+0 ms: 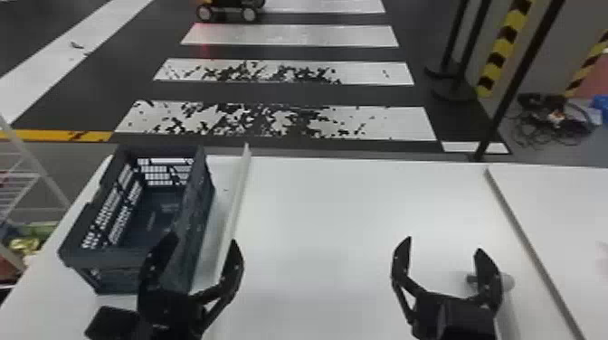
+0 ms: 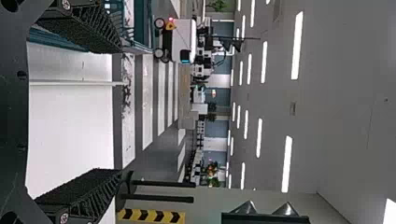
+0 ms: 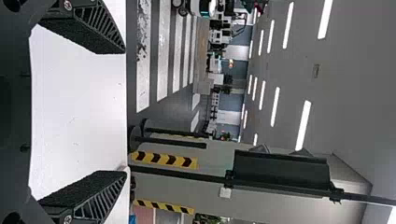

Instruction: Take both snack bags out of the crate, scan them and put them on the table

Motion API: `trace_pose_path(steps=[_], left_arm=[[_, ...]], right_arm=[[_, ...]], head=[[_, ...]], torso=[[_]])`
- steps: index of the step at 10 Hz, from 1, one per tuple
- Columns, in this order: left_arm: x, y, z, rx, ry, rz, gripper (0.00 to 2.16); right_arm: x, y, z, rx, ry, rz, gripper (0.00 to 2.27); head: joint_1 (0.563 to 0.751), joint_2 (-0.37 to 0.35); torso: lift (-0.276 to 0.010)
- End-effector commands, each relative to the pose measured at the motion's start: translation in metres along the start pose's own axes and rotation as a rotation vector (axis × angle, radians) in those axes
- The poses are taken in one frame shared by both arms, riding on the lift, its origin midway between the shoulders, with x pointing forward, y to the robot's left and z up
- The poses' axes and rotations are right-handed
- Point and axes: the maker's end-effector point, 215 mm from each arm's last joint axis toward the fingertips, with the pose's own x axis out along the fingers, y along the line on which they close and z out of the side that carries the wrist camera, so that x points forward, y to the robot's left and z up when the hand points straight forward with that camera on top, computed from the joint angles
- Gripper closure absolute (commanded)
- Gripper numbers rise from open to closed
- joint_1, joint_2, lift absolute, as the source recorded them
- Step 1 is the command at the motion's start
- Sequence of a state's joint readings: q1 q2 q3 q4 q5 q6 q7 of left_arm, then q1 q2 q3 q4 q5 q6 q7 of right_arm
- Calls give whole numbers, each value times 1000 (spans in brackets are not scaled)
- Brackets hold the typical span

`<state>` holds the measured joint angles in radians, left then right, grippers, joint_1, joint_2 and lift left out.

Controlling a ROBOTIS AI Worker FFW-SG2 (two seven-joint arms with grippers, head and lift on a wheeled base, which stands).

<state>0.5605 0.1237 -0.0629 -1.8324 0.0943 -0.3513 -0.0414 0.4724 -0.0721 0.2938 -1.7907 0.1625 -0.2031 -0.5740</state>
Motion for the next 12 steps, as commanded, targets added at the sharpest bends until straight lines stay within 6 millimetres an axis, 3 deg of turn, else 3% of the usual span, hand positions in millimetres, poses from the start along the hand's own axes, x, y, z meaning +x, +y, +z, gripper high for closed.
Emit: trace_pose_path(steps=[1,12], left_arm=[[1,0,0,-1,-1,1,80],[7,-2,-3,-5,3,-2,80]], right_arm=[[-1,0,-2,1,5,-1,70],[-4,11,-3,13,10,14,70]], head=[[695,30],[695,46]], torso=[[-91],[-91]])
